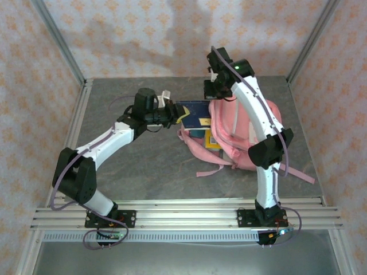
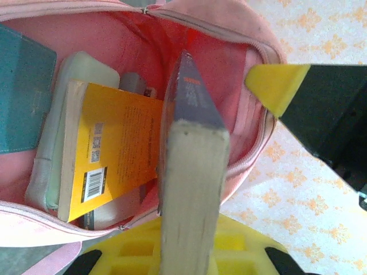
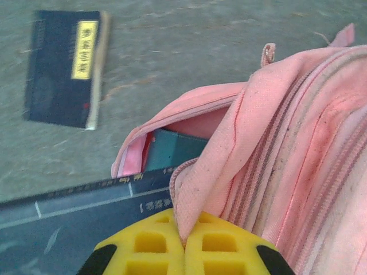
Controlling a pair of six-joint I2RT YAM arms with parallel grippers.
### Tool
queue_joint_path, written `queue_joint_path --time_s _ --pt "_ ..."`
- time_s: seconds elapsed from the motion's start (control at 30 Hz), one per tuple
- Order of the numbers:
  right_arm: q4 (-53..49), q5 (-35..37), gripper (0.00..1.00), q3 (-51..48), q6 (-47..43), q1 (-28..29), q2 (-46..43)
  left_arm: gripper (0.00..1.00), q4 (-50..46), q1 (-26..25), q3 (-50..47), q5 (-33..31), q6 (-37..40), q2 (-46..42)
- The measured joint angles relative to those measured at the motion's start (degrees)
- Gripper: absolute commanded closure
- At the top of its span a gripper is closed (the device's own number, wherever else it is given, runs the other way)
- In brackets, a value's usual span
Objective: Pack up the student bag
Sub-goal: Open the student bag at the middle-right of the table.
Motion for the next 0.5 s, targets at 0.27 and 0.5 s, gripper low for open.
queue_joint_path --time_s 0.27,0.5 --pt "1.8 -4.8 1.0 -1.6 -4.1 5.8 -2.2 1.0 -15.1 1.8 0.0 0.0 11.5 -6.7" --pt "2.3 -6.6 1.0 -6.7 -1.4 0.7 -10.6 1.0 -18.5 1.2 -0.5 1.1 13.8 -6.6"
